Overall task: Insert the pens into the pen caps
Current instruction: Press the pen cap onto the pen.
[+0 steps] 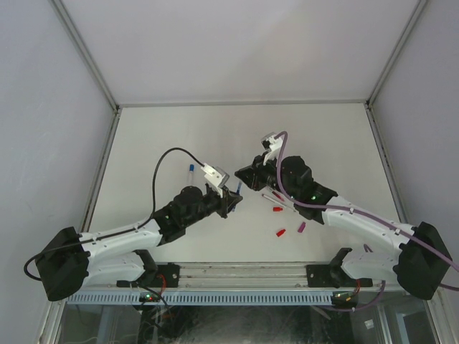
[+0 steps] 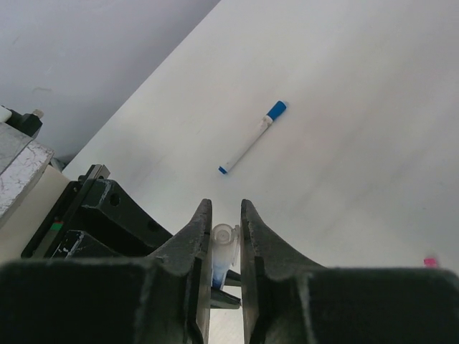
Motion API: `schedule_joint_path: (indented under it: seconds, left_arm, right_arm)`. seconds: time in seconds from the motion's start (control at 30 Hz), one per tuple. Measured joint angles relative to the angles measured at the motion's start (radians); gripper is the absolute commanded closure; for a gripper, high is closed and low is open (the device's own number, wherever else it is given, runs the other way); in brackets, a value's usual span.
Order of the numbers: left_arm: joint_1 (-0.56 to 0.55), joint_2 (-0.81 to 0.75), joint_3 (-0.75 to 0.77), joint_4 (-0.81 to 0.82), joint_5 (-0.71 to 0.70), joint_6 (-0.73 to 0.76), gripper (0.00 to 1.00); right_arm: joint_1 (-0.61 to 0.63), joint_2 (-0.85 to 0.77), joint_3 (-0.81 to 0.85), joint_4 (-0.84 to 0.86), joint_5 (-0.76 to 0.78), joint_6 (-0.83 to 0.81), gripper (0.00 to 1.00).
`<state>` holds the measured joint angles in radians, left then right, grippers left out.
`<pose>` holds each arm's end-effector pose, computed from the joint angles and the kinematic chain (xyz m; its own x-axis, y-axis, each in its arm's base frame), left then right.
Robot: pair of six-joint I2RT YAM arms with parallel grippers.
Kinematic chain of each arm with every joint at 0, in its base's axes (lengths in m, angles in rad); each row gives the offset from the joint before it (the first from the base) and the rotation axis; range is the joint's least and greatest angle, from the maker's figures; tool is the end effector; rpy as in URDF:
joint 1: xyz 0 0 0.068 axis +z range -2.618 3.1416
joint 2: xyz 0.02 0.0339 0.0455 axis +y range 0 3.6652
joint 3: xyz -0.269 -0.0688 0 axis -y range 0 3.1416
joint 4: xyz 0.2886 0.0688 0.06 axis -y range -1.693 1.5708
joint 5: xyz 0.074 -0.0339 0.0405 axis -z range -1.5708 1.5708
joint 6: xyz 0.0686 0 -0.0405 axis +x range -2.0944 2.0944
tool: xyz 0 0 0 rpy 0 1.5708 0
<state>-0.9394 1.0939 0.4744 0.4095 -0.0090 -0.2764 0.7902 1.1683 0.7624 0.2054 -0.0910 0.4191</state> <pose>0.1810 -0.2465 0.2040 -0.3372 -0.0011 -0.9414 0.7380 0.6206 -0.2651 0.2369 0.2480 0.2738 -0.4415 0.1302 -0.8878 -0.6465 0.6399 0.4153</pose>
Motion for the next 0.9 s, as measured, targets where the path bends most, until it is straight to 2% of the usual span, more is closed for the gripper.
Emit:
schedule_joint_path:
  seconds: [0.4,0.9]
  left_arm:
    - [0.0,0.0,0.0,-0.053,-0.014,0.0,1.0]
    - [-0.01,-0.037,-0.03,-0.153,-0.049,0.008,1.0]
  right_arm:
    - [0.068,0.033,-0.003,0.009,0.091,-0.019,1.0]
    - [0.15,0.076,-0.112,0.185,0.171,0.005,1.0]
